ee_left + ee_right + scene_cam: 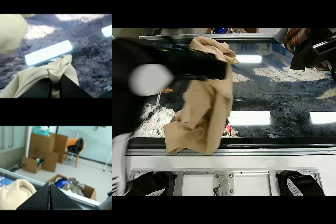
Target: Fold the clothes and pants, and hang the long-sleeved shirts on hangers.
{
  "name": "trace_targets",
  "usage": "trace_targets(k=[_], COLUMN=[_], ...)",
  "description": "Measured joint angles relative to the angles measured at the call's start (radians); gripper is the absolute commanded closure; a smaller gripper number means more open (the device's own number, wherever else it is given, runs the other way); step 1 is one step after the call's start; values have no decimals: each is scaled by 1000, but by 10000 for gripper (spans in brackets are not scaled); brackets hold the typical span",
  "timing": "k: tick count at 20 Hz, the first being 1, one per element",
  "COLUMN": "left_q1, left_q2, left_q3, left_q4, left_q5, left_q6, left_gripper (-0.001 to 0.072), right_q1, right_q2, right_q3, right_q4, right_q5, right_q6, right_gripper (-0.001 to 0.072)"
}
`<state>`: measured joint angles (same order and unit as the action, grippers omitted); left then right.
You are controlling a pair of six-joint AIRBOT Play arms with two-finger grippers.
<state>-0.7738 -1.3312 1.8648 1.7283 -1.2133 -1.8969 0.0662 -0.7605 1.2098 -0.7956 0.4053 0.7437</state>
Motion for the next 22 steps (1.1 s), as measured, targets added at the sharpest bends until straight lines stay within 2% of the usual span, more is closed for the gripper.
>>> trace_targets(k=[1, 2, 5, 7, 15, 22], left_q1=[-20, -38, -56, -24, 224, 219], left_q2=[-80, -164, -338, -365, -279, -348], left_q3=[22, 53, 155, 169, -211, -329], left_q4=[-31, -72, -145, -168, -153, -41], left_q5=[20, 36, 36, 30, -36, -70], left_q6=[14, 34, 80, 93, 100, 92], left_gripper=[166, 119, 119, 119, 121, 121], right_q1=[-34, -63, -143, -180, -220, -220], right_q2=[0, 0, 0, 0, 0, -5], right_q3=[0, 0, 0, 0, -1, -2], right_q4=[-6, -6, -19, -39, -103, -146], right_q5=[28, 55, 151, 217, 443, 514], right_q6=[6, 10, 17, 21, 36, 96], right_gripper=[685, 686, 685, 686, 686, 686])
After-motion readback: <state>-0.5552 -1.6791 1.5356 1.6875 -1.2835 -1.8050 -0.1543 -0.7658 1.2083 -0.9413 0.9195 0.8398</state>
